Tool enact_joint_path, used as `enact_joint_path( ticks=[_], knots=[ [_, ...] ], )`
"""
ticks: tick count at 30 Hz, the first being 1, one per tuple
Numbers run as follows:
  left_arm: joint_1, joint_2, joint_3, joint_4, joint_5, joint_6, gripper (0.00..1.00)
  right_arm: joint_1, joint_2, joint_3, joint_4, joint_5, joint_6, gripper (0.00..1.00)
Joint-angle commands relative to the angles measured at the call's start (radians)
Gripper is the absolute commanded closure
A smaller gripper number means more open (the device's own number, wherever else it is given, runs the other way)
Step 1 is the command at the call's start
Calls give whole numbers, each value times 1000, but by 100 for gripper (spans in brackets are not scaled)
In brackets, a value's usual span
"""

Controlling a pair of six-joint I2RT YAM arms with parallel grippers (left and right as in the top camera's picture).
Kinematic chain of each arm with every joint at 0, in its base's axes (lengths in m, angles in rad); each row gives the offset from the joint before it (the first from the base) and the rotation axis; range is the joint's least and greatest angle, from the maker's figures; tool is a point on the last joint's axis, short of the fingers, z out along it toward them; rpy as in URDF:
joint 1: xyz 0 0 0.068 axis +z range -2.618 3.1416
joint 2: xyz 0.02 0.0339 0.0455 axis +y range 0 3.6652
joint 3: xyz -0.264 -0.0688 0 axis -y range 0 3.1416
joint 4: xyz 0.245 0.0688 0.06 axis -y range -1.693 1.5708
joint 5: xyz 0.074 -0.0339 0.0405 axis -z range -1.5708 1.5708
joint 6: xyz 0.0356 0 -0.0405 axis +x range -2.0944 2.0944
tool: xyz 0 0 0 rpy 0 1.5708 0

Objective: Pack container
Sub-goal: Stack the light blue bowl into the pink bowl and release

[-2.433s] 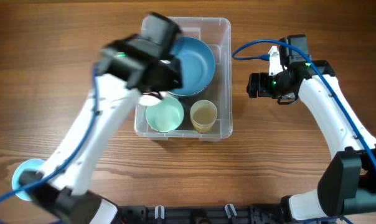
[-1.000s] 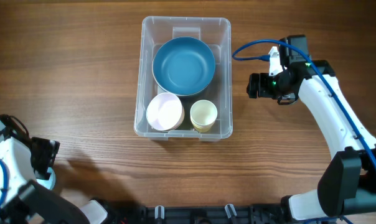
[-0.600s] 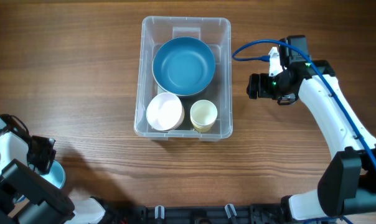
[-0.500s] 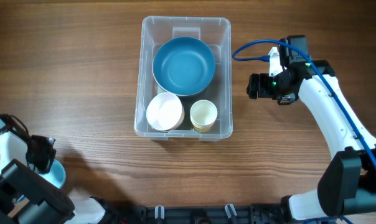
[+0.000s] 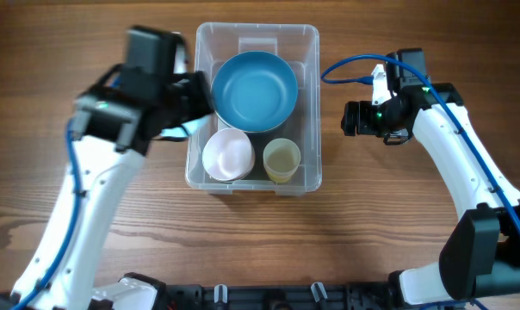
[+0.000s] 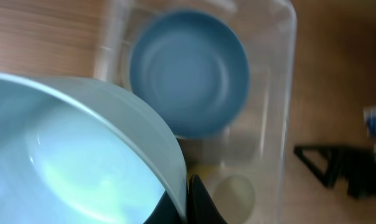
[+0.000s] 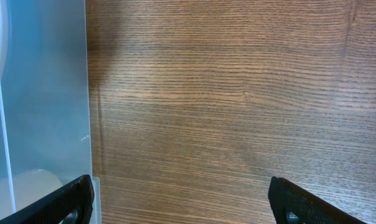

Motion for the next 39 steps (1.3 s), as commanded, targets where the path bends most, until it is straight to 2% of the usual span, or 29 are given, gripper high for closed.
enact_joint_path(
  ticks=[1, 8, 9, 10, 11, 15, 19, 23, 33, 39],
  knots=[
    [-113, 143, 6, 1, -23, 16, 96, 0, 10, -3, 2, 14, 11, 9],
    [-159, 389, 6, -65, 26, 11, 96, 0, 10, -3, -2, 14, 10, 9],
    [-159, 394, 6, -72, 26, 12, 89, 0, 10, -3, -2, 14, 10, 9],
    [-159, 391, 7, -71, 25, 16, 76, 0, 10, -3, -2, 14, 10, 9],
    [-158, 376, 16, -72, 25, 19, 72, 0, 10, -3, -2, 14, 10, 9],
    [-154, 290, 111, -82, 16, 19, 66, 0, 10, -3, -2, 14, 10, 9],
    [-154, 270, 124, -45, 13, 19, 75, 0, 10, -3, -1, 14, 10, 9],
    [-154, 329, 118, -48, 13, 19, 95, 0, 10, -3, -2, 14, 10, 9],
    [-153, 484, -16, -42, -3, 19, 96, 0, 10, -3, -6, 14, 10, 9],
    [-145, 497, -13, -6, -9, 19, 96, 0, 10, -3, -8, 14, 10, 9]
  ],
)
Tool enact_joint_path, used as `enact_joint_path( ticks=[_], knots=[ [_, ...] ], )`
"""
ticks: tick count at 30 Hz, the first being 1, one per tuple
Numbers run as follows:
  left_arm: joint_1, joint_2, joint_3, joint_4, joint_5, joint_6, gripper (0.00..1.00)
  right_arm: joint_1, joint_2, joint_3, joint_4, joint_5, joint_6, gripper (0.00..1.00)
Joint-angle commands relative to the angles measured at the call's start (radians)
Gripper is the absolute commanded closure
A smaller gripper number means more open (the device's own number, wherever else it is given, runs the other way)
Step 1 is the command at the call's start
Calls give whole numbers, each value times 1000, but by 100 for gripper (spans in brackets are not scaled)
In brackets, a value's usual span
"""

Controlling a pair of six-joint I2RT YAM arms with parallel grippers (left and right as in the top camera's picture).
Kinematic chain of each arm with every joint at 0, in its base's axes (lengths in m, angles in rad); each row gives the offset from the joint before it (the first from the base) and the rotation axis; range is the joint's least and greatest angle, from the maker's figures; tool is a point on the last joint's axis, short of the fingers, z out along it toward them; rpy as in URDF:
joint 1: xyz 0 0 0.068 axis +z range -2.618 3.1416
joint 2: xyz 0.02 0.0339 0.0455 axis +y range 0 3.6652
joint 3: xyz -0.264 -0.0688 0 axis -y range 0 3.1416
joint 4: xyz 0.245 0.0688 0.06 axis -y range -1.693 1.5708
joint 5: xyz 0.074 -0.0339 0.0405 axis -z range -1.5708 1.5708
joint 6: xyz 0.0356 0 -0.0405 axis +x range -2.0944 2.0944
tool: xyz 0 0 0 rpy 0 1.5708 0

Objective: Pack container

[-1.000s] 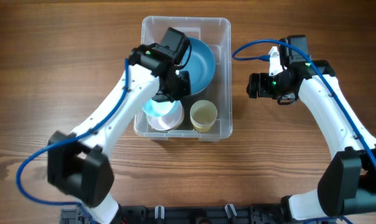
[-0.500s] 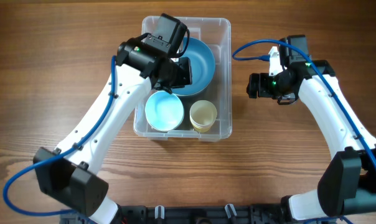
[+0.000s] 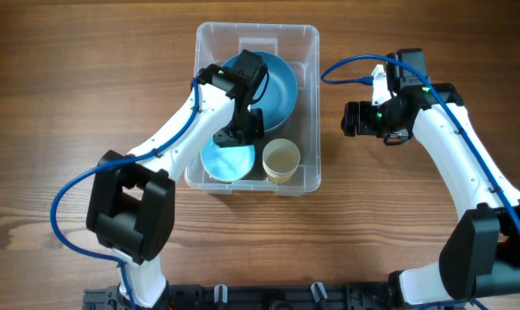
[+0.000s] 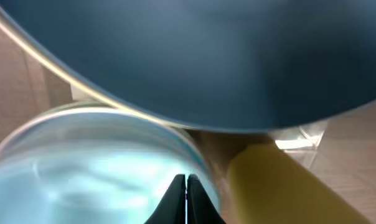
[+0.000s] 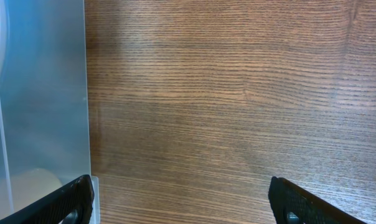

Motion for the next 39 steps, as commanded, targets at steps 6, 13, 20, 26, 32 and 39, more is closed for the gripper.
enact_joint_path(
  ticks=[6, 13, 20, 26, 32, 39],
  knots=[
    [68, -137, 87, -38, -151, 5, 96, 0, 10, -3, -1, 14, 10, 9],
    [231, -268, 113, -24, -183, 130, 87, 0, 10, -3, 21, 65, 37, 9],
    [602, -413, 114, -62, -120, 106, 89, 1, 33, -3, 369, 98, 107, 41],
    [719, -395, 114, -63, -62, 106, 89, 30, 200, -2, 655, -118, 105, 43],
    [719, -394, 114, -75, -62, 106, 88, 50, 288, -2, 845, -431, 29, 38],
    [719, -395, 114, -75, -62, 106, 87, 27, 288, 1, 881, -240, 69, 26]
  ],
)
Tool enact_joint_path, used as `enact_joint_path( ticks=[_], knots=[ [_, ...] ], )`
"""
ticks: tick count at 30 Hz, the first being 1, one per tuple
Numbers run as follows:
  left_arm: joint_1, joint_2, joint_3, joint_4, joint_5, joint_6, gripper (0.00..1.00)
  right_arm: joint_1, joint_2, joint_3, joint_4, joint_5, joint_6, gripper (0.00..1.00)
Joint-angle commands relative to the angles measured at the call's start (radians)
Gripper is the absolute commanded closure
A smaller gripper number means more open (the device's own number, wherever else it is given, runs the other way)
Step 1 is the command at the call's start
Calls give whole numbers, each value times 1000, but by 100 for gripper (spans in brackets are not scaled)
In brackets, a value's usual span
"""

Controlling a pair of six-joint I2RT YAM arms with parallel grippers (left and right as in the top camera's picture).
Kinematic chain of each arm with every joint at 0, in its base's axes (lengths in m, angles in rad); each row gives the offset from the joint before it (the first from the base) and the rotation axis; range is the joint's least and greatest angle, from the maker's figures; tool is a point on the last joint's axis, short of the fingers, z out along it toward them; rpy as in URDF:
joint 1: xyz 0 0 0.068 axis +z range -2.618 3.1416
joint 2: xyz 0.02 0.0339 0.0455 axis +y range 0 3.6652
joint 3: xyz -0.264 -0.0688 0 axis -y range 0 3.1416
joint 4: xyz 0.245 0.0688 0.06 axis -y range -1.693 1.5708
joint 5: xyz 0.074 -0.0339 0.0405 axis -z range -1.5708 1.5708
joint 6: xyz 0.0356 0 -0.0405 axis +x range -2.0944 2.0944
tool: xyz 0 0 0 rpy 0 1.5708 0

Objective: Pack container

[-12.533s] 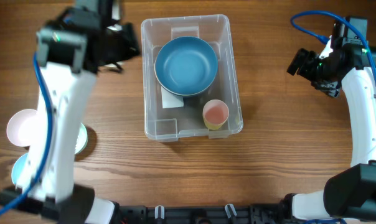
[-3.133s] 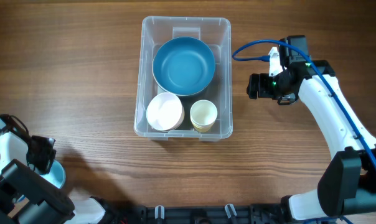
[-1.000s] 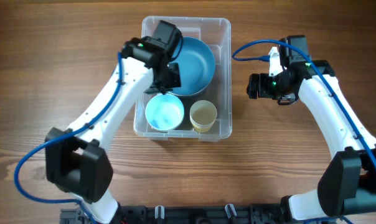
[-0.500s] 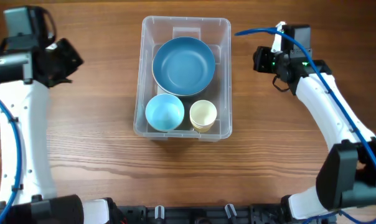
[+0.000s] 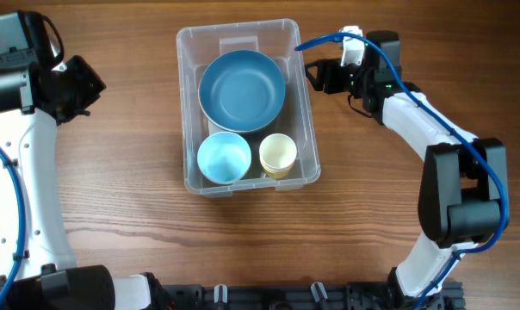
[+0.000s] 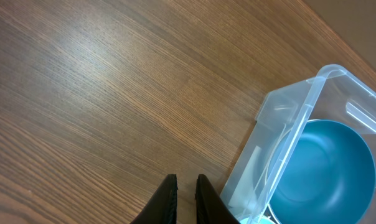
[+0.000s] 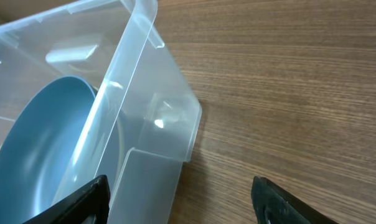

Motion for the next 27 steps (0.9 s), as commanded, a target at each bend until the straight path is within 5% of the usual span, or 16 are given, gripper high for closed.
enact_joint_path(
  ticks=[1, 8, 11, 13, 14, 15, 27],
  knots=[
    [4, 6, 2, -1, 11, 3, 87, -25, 1, 12, -9, 146, 38, 26],
    [1, 60, -2, 1, -6, 6, 78, -115, -1, 191, -346, 460, -43, 27],
    [-18, 116, -2, 28, -6, 47, 78, -116, -3, 282, -478, 487, -83, 3],
    [-50, 159, -2, 66, -7, 124, 75, -116, -23, 310, -532, 485, -104, 0],
    [-59, 172, -2, 79, -11, 145, 51, -116, -37, 310, -543, 484, -109, 0],
    [-66, 187, -2, 95, -22, 144, 0, -119, -52, 310, -559, 482, -102, 0],
    [-113, 419, -2, 142, -17, 46, 0, -134, -105, 310, -739, 469, -98, 0]
  ],
)
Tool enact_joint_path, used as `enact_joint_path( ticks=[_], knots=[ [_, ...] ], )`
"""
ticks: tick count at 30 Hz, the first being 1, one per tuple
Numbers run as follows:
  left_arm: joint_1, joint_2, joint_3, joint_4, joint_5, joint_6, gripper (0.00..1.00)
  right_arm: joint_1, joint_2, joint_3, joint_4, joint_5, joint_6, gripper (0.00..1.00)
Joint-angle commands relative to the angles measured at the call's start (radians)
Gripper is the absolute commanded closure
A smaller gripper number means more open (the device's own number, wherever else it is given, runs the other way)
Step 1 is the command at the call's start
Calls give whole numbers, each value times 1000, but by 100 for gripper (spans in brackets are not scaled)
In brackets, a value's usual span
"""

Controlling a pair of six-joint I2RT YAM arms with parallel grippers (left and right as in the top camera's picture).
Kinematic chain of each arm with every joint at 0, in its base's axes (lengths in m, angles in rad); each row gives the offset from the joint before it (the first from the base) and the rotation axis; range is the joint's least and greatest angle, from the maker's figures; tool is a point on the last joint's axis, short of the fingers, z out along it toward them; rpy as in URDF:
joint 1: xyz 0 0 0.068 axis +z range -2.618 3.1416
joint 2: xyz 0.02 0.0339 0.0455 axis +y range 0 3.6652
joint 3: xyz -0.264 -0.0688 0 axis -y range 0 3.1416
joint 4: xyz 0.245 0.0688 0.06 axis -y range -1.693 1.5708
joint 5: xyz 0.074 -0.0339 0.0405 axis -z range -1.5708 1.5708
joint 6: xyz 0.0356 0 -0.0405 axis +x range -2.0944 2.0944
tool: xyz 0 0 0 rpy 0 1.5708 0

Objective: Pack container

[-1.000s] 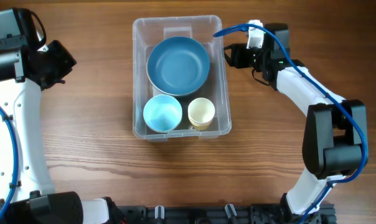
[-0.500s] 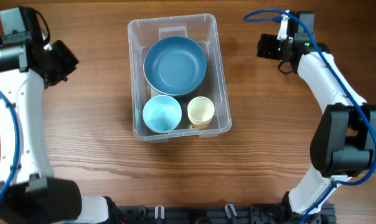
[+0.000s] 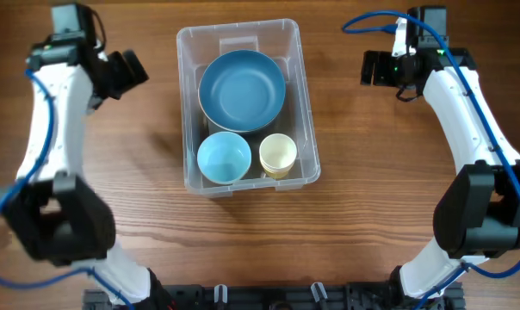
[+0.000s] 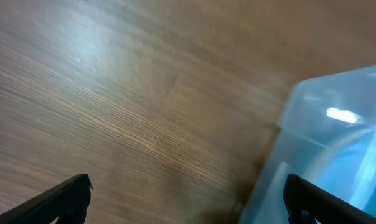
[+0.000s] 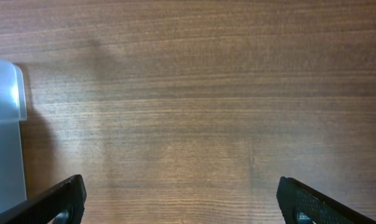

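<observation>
A clear plastic container (image 3: pixel 184 108) stands in the middle of the table. Inside it lie a big blue bowl (image 3: pixel 242 90) at the far end, a light blue cup (image 3: pixel 223 158) at the near left and a pale yellow cup (image 3: pixel 278 155) at the near right. My left gripper (image 3: pixel 131 71) hangs open to the left of the container, its fingers (image 4: pixel 66 196) spread wide over bare wood, with the container's corner (image 4: pixel 337 130) beside it. My right gripper (image 3: pixel 369 68) is open to the right of the container, empty, over wood (image 5: pixel 188 124).
The wooden table (image 3: pixel 389 198) lies around the container on all sides. A blue cable (image 3: pixel 372 19) loops over the right arm. The container's corner (image 5: pixel 4 93) shows at the left edge of the right wrist view.
My left gripper has come in from the far left towards the container and has opened wide. My right gripper has drawn back from the container's far right corner to the right.
My left gripper held the light blue cup beside the container, over a white cup inside. Then it was down in the container with the cup over that spot. Later it was shut and empty at the far left, the container shifted; now both grippers are open beside it.
</observation>
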Motion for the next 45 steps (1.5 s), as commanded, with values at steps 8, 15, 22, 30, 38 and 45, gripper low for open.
enact_joint_path(
  ticks=[8, 15, 22, 30, 38, 45],
  knots=[
    [-195, 188, -2, -11, -7, -19, 0, -5, -26, 17, -10, 13, -11, 1],
    [-148, 183, -2, -66, -59, -39, 0, -5, -26, 17, -8, 13, -10, 0],
    [-85, 69, -2, 32, -81, 90, 0, -5, -47, 18, 196, 14, -11, 1],
    [-62, 16, -2, 90, -39, 127, 0, -24, -185, 18, 214, 13, 68, 0],
    [-59, -293, -89, 114, 44, 205, 0, -31, -490, -64, 121, 10, 73, 10],
    [-59, -741, -449, 204, 43, 205, 0, -30, -804, -388, 143, 9, 76, 0]
  ],
)
